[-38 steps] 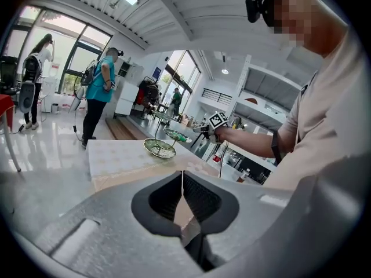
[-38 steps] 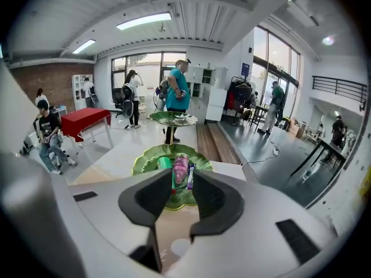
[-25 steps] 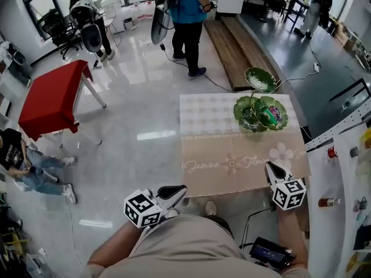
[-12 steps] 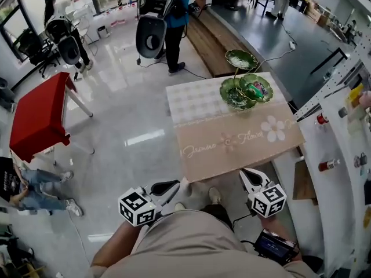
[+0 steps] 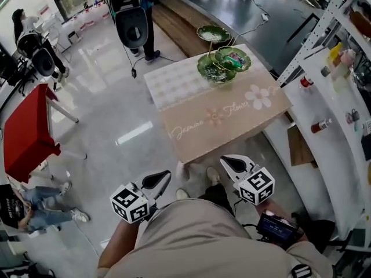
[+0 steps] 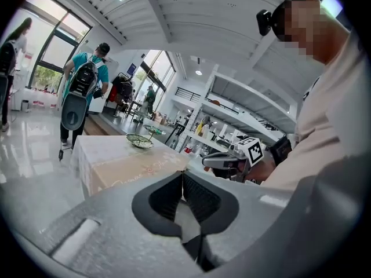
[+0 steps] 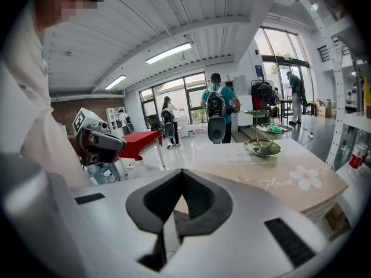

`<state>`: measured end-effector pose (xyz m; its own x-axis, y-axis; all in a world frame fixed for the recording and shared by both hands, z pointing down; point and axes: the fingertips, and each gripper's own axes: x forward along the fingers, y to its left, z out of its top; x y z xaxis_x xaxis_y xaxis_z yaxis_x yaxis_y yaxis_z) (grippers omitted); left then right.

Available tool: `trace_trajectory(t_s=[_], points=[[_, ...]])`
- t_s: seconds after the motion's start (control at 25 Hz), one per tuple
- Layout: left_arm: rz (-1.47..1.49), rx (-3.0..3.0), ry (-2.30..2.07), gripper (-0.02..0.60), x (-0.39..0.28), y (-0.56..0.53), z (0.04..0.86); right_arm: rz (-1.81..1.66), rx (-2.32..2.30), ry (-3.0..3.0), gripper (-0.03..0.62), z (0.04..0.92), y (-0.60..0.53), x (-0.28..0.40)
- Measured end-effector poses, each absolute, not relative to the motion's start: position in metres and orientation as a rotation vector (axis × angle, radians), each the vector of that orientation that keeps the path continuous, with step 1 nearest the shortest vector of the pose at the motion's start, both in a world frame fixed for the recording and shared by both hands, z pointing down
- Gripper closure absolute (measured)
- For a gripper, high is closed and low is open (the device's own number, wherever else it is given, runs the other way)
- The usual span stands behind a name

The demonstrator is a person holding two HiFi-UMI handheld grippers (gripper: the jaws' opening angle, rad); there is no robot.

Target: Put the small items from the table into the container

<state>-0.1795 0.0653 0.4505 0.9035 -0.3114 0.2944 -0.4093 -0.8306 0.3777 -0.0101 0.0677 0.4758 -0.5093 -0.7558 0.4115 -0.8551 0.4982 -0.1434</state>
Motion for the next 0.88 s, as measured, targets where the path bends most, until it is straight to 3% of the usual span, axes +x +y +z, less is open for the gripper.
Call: trace_trajectory(t_s=[0.88], points=[[0.334,2.605,-0.514,0.571,-0.205,0.09,0.456,0.428,1.269,-2.484,0.58,0.468,0.081,-0.059]])
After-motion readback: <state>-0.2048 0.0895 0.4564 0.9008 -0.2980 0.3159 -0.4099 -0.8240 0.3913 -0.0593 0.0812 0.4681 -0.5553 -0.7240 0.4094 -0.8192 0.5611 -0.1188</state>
